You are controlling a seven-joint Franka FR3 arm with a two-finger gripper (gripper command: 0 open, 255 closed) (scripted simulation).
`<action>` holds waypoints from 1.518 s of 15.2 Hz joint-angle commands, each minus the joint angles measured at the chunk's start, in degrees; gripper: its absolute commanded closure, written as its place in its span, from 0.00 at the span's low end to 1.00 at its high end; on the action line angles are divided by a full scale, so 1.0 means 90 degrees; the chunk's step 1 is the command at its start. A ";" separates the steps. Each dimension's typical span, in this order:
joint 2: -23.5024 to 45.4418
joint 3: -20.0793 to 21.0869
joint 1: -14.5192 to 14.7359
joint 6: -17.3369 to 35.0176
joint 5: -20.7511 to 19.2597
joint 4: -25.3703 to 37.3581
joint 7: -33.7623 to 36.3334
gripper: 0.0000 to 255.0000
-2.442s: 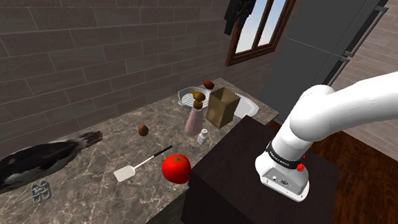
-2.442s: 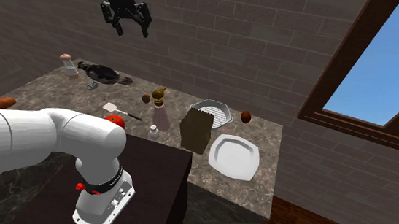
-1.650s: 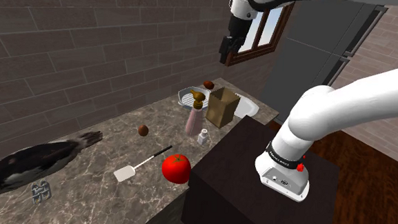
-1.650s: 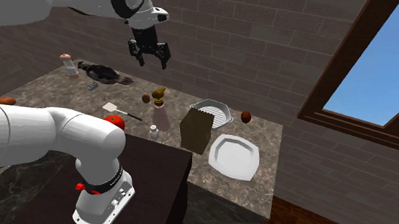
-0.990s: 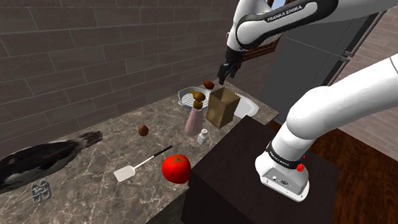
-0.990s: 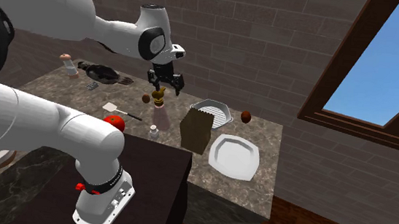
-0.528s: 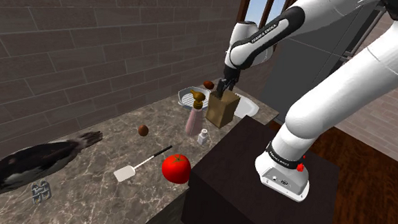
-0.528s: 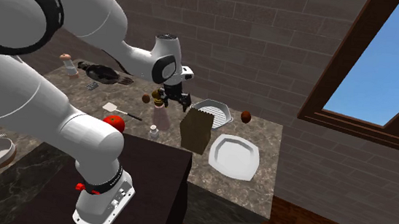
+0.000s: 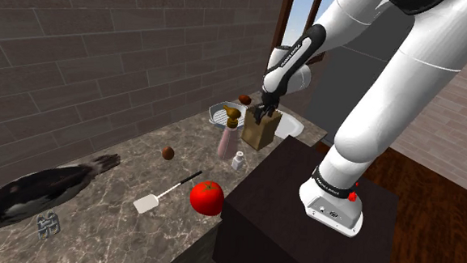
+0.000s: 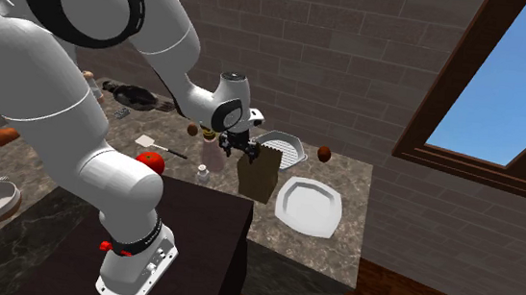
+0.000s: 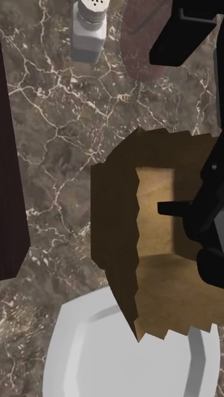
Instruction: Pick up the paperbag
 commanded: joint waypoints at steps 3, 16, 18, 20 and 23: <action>0.0483 0.0019 0.0029 0.0474 0.0244 0.0002 -0.0162 0.00; 0.0673 0.0052 0.0024 0.0647 0.0369 0.0015 -0.0247 1.00; 0.0432 0.0007 0.0033 0.0427 0.0214 0.0000 -0.0142 1.00; 0.0195 -0.0015 0.0028 0.0203 0.0082 -0.0008 -0.0054 1.00; -0.0150 -0.0023 0.0005 -0.0138 -0.0074 -0.0005 0.0049 1.00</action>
